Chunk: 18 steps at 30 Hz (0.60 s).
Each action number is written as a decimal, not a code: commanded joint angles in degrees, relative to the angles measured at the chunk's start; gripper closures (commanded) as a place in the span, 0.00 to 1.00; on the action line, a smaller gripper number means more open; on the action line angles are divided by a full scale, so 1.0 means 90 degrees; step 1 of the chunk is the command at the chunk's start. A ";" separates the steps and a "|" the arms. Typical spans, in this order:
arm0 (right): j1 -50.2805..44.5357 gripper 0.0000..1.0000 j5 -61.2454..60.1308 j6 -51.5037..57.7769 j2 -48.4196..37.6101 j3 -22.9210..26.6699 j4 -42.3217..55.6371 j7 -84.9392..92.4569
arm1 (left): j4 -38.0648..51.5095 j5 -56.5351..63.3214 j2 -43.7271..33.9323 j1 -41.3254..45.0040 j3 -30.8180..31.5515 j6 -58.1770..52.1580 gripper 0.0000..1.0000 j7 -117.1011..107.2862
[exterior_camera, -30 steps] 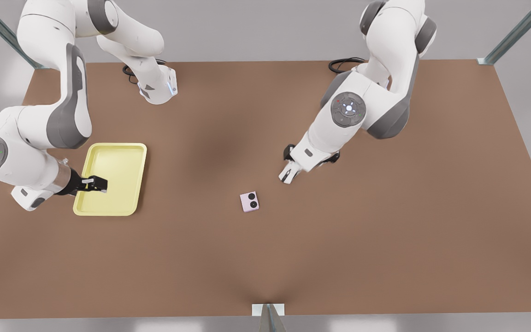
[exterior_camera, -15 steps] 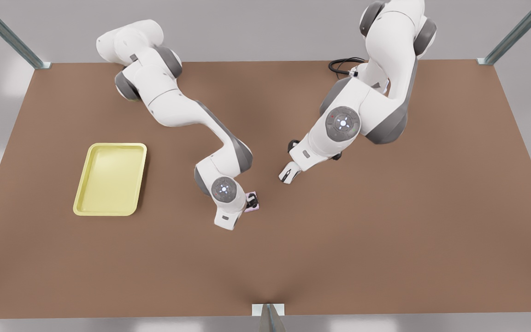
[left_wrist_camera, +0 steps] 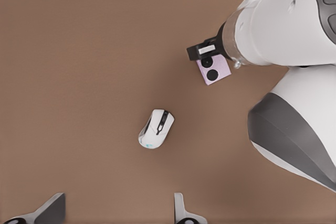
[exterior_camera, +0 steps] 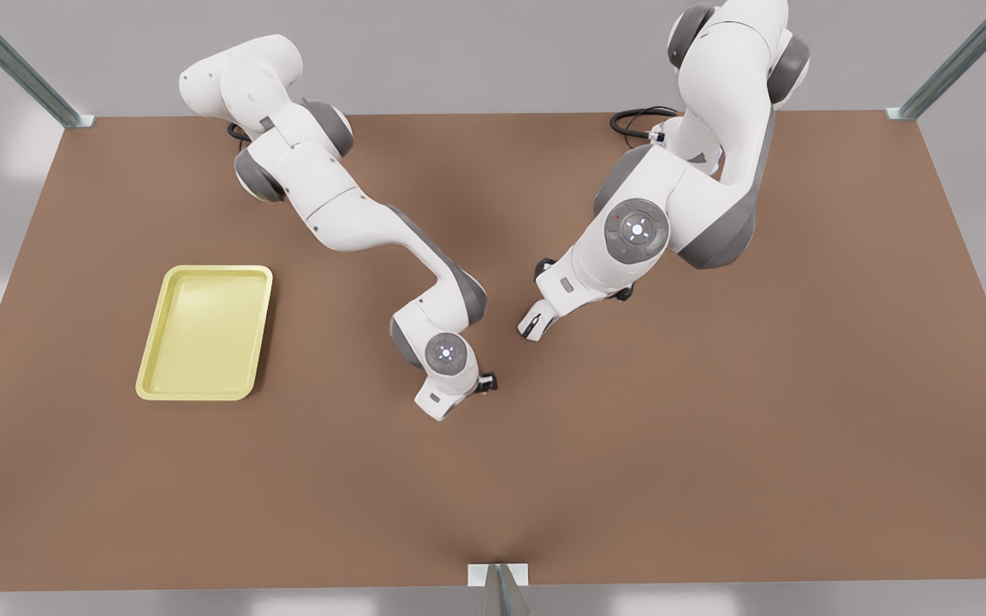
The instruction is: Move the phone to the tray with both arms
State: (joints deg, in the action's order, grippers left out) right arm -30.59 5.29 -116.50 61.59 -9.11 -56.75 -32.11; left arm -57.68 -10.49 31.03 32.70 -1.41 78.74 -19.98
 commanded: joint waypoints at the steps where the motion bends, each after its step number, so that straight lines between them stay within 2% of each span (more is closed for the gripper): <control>1: 0.0011 0.00 0.0028 -0.0024 -0.0066 -0.0003 -0.0188 -0.1257 | 0.0003 0.0003 0.0000 0.0000 0.0001 0.0021 0.00 0.0277; 6: -0.0038 0.00 0.0008 -0.0024 -0.0184 -0.0042 -0.0472 -0.0622 | 0.0003 0.0003 0.0000 0.0000 0.0001 0.0050 0.00 0.0286; 10: -0.0048 0.00 0.0028 0.0366 -0.0281 -0.0042 -0.0530 0.0704 | 0.0003 0.0003 -0.0010 -0.0068 0.0001 0.0050 0.00 0.0306; 18: -0.0194 0.00 0.0458 0.0376 -0.0291 -0.0042 -0.0745 0.1165 | 0.0003 0.0003 0.0000 -0.0068 0.0001 0.0060 0.00 0.0306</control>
State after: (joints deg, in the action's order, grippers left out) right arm -32.14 7.63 -113.81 59.10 -9.49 -63.48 -29.44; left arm -57.68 -10.49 31.04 32.08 -1.41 79.26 -18.28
